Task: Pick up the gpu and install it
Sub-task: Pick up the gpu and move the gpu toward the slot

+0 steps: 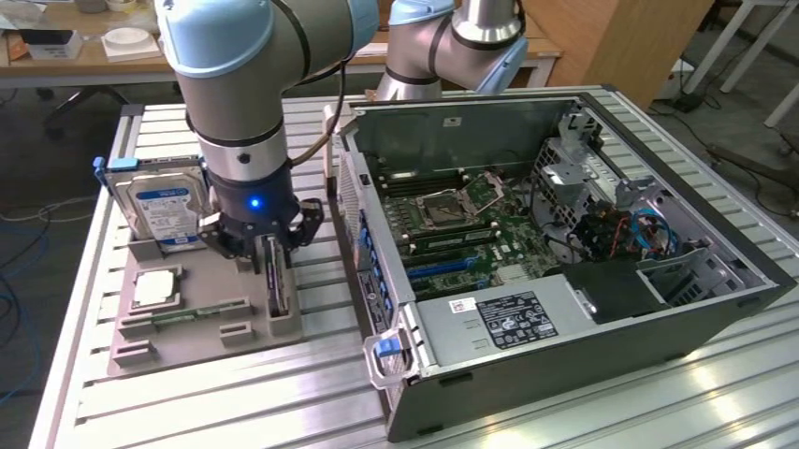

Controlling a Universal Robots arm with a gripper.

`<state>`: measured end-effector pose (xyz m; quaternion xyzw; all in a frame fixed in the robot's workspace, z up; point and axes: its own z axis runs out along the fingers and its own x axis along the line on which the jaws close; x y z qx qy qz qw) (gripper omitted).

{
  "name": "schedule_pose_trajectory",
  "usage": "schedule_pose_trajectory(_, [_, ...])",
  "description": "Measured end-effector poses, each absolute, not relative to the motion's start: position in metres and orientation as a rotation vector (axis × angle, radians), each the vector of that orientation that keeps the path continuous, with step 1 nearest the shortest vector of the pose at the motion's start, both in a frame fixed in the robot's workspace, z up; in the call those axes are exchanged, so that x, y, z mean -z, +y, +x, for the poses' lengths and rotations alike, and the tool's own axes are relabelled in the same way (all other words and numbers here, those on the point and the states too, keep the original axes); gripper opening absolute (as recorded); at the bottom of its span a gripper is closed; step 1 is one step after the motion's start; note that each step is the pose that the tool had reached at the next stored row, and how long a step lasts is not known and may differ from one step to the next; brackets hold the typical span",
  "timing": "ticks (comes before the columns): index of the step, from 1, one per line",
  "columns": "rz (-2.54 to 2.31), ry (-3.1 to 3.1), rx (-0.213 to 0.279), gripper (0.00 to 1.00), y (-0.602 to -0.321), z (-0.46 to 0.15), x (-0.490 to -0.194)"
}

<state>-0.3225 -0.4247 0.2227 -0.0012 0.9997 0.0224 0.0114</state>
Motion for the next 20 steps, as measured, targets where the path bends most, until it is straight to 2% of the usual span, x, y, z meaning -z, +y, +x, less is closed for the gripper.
schedule_pose_trajectory(1, [-0.004, 3.118, -0.070, 0.39, -0.4247, -0.3225, -0.2227])
schedule_pose_trajectory(8, [-0.004, 3.118, -0.070, 0.38, -0.4247, -0.3225, -0.2227])
schedule_pose_trajectory(9, [-0.004, 3.118, -0.070, 0.31, -0.4247, -0.3225, -0.2227])
schedule_pose_trajectory(20, [-0.062, 3.118, -0.070, 0.31, -0.4247, -0.3225, -0.2227])
